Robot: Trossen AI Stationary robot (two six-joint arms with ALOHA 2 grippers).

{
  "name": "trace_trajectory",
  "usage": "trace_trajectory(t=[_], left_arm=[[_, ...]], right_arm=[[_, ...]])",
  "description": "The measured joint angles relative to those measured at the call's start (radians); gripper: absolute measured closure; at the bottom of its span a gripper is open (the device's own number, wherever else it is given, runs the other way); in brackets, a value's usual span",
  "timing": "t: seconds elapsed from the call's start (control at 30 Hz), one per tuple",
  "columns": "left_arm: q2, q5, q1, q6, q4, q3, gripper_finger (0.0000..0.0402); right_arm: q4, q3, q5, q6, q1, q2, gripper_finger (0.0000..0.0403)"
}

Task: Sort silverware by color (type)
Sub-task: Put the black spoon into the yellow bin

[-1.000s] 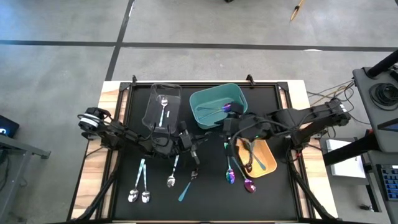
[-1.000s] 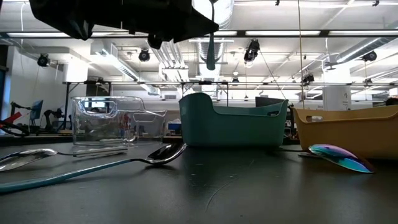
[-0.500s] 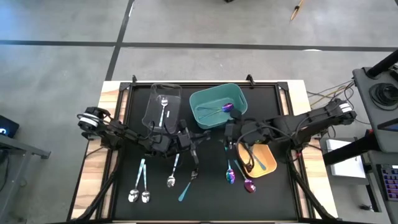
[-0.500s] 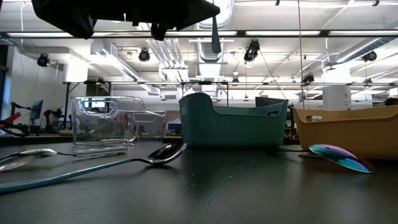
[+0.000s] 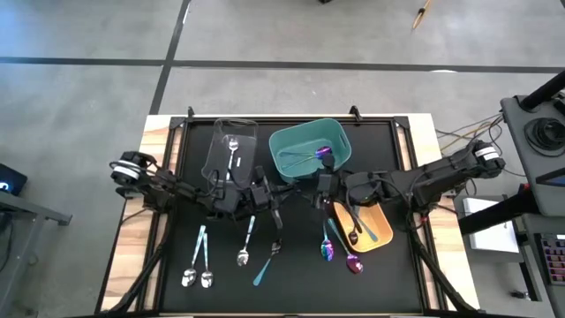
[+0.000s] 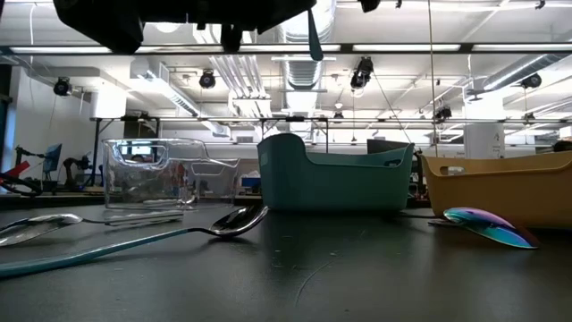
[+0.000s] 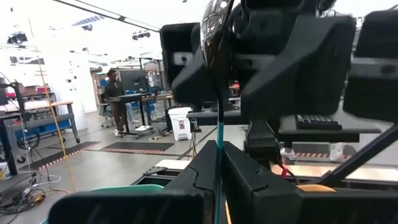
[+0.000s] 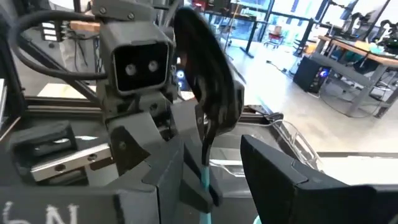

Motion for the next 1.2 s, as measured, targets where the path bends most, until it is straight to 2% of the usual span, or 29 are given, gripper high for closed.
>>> trace_trajectory(t=[0.27,0.67,0.9,1.0,1.2], left_arm=[[0.000,0.000,0.012,0.022,-0.007,0.017,0.0401],[0.001,0.008,0.017,0.033,-0.008,0.017,0.0401],[0.001,0.011,0.017,0.040,-0.011,0.017,0.0398],[0.001,0.023,0.017,0.040,-0.028,0.017,0.0374],[-0.027,0.017,0.017,0.050,-0.083,0.009,0.0295]], right_arm=[[0.066,-0.037,-0.008,-0.012,-0.005,0.000,0.0265],[0.070,-0.037,-0.007,-0.018,-0.018,0.000,0.0385],[0.066,-0.037,-0.008,-0.016,-0.018,0.000,0.0392],[0.063,-0.037,-0.008,-0.009,-0.018,-0.001,0.0394],[-0.001,-0.028,0.002,0.024,-0.020,-0.033,0.0394]])
